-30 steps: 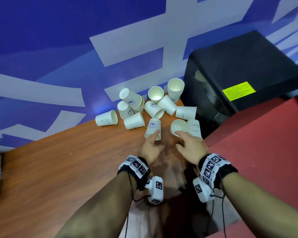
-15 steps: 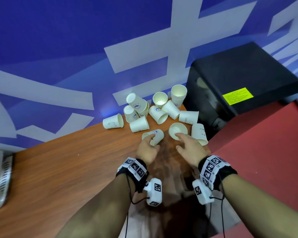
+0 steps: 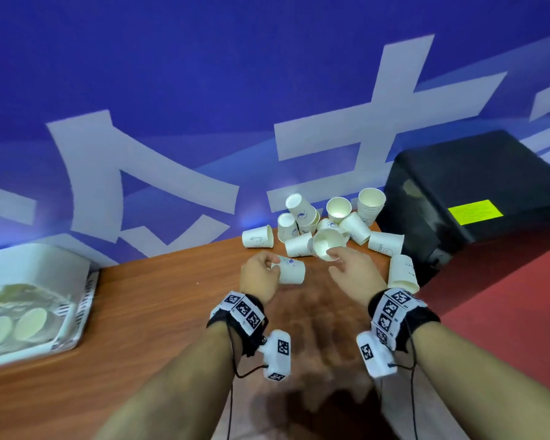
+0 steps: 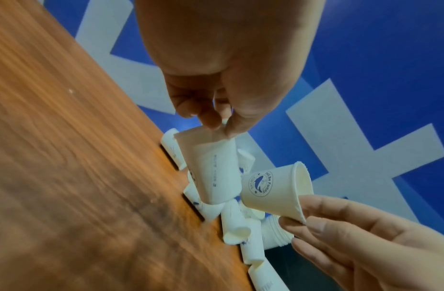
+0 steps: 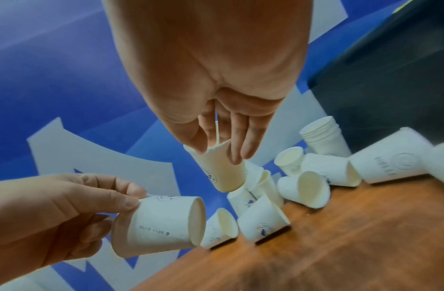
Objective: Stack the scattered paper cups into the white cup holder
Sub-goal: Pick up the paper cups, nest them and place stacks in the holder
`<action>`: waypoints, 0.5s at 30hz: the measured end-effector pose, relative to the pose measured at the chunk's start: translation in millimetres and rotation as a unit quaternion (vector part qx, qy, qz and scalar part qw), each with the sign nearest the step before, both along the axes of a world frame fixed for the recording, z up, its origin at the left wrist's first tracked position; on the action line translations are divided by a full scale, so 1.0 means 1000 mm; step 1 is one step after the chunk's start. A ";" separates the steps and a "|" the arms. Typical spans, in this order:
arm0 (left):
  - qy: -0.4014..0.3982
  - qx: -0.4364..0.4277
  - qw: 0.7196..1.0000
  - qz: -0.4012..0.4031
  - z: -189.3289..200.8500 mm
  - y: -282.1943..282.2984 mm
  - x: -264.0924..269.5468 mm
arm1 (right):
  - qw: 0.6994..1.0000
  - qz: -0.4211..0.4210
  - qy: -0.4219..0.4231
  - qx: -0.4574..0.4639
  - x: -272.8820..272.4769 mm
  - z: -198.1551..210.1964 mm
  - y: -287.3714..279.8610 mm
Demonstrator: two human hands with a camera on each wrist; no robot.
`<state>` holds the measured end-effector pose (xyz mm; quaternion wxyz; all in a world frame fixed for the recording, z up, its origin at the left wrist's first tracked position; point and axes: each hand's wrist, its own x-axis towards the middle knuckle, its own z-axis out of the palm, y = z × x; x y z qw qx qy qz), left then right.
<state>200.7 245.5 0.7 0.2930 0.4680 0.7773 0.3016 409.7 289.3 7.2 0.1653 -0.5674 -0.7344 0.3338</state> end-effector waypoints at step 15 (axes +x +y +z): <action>0.087 0.049 0.980 0.173 0.044 -0.142 -0.160 | 0.978 0.178 0.078 0.071 -0.179 0.043 -0.059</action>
